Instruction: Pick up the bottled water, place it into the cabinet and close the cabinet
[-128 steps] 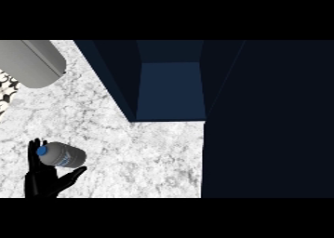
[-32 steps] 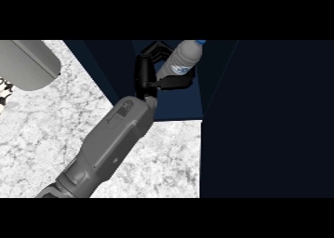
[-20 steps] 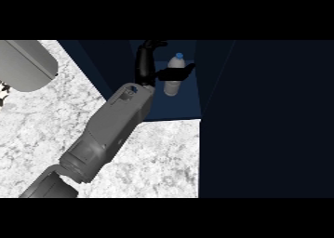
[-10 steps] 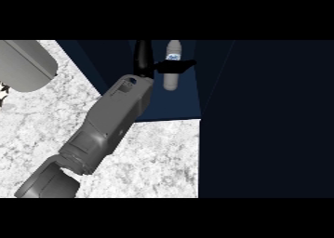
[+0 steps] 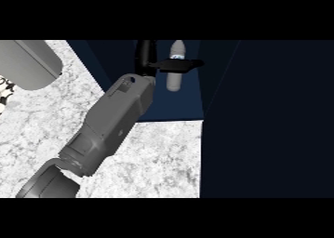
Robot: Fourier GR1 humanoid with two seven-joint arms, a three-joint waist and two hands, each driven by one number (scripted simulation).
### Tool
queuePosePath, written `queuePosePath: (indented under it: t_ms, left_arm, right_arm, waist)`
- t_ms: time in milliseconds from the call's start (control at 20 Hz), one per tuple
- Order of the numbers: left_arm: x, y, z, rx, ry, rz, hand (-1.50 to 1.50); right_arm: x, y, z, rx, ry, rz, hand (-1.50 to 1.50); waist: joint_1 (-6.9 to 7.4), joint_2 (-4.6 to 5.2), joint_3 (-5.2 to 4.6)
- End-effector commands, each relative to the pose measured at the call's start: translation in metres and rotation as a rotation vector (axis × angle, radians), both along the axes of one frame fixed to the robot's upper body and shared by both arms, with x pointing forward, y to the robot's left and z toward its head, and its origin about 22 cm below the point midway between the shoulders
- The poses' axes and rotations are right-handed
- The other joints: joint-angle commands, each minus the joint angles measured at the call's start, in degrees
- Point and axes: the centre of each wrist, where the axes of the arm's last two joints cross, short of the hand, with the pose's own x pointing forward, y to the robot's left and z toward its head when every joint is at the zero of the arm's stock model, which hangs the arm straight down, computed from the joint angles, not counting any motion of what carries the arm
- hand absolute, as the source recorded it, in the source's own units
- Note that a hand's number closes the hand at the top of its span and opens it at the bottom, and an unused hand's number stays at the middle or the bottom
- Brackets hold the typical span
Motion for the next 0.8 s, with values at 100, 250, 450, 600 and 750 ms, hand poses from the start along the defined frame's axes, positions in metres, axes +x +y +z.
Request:
queuePosePath:
  t_ms: [100,250,450,600,750]
  left_arm:
    - [-0.017,-0.010,-0.002,-0.063,0.000,-0.110,-1.50]
    - [-0.026,-0.003,-0.014,-0.081,-0.007,-0.136,-1.50]
    - [-0.047,-0.008,-0.020,-0.116,0.018,-0.179,-1.50]
    - [-0.074,-0.020,-0.020,-0.146,0.039,-0.207,-1.50]
    - [-0.098,-0.018,-0.022,-0.165,0.019,-0.235,-1.50]
  right_arm:
    - [-0.006,0.015,0.029,0.012,-0.028,0.020,-1.50]
    - [-0.007,0.007,0.021,0.007,-0.010,0.021,-1.50]
    - [-0.004,0.020,0.028,0.004,-0.025,0.031,-1.50]
    - [-0.004,0.012,0.032,0.010,-0.007,0.028,-1.50]
    - [0.003,0.021,0.030,0.012,-0.020,-0.011,-1.50]
  waist:
    - [1.04,-0.67,0.01]
    - [2.14,-0.78,0.03]
    - [2.75,-0.89,0.01]
    - [3.17,-1.05,0.01]
    - [3.79,-0.98,0.00]
